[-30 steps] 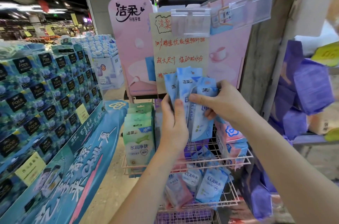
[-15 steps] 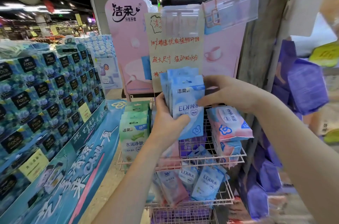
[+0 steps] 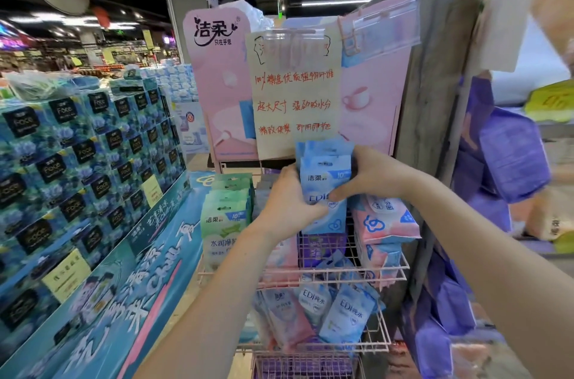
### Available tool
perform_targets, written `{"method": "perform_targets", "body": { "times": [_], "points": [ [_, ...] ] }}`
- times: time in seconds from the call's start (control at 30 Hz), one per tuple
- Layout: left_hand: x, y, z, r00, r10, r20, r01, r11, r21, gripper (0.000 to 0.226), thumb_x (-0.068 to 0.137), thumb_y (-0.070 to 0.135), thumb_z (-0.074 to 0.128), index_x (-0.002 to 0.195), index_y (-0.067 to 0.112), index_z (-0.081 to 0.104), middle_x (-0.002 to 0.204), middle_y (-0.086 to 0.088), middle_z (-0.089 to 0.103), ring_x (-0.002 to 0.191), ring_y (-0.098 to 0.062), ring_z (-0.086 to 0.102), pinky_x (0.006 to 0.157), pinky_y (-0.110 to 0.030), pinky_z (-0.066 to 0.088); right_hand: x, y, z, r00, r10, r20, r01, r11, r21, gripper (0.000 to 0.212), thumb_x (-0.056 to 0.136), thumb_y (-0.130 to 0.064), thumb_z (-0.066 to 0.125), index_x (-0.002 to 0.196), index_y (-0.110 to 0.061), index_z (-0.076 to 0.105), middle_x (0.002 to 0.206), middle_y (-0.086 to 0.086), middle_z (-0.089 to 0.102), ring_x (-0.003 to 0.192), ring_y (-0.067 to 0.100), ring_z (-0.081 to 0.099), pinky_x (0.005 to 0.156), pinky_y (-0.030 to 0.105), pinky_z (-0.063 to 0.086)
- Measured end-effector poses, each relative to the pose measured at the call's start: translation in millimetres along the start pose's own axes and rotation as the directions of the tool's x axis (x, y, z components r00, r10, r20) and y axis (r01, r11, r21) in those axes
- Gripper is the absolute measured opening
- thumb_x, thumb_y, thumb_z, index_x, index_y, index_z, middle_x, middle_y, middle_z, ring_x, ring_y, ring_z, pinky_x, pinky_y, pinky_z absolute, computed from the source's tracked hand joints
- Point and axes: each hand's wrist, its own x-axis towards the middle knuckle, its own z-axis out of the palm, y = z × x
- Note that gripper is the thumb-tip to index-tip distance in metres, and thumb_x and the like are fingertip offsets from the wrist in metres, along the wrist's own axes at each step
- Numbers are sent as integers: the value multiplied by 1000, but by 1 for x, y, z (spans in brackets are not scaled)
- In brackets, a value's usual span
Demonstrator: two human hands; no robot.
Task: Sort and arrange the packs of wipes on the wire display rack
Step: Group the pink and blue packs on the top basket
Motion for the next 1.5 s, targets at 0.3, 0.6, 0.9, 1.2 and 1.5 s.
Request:
{"method": "perform_targets", "body": {
  "times": [0.3, 0.6, 0.9, 1.2, 1.5],
  "points": [
    [8, -18, 22, 999, -33, -38, 49, 818, 573, 76, 62, 59, 74, 124, 20, 53, 127, 0, 42, 130, -26, 33, 107, -44, 21, 8, 29, 15, 995, 97, -33, -103, 950, -294, 46, 61, -40, 92, 98, -24, 69, 92, -9, 74, 85, 12, 70, 74, 30, 58],
    [2, -21, 31, 961, 69, -267, 101, 813, 574, 99, 73, 56, 78, 153, 19, 33, 148, -1, 38, 140, -25, 30, 114, -45, 16, 2, 27, 18, 978, 38, -207, -102, 947, -306, 62, 69, -36, 86, 123, -21, 60, 109, -7, 68, 98, 13, 65, 88, 37, 56],
    [-54, -14, 33, 917, 290, -273, -125, 861, 493, 62, 85, 39, 71, 142, 27, 50, 152, 8, 45, 140, -13, 34, 115, -43, 16, -58, 10, 53, 899, -158, -409, 44, 960, -275, 54, 91, -24, 71, 142, -11, 56, 147, 3, 55, 144, 18, 43, 117, 27, 29],
    [-132, -68, 60, 912, 359, -197, -299, 913, 279, 25, 82, 20, 62, 106, 17, 68, 105, 5, 61, 98, -17, 62, 87, -33, 50, -130, 31, 178, 651, -251, -717, 349, 937, -11, 22, 88, -1, 55, 99, -4, 74, 115, 6, 72, 121, 19, 64, 105, 32, 46],
    [-162, -132, 105, 993, -71, 98, 5, 831, 556, 27, 88, 35, 55, 108, 19, 65, 98, -7, 68, 94, -33, 66, 83, -43, 50, -132, 130, 256, 788, 324, -524, -287, 946, 153, 34, 81, -6, 58, 113, -7, 72, 111, 11, 75, 98, 30, 72, 86, 27, 44]
  ]
}}
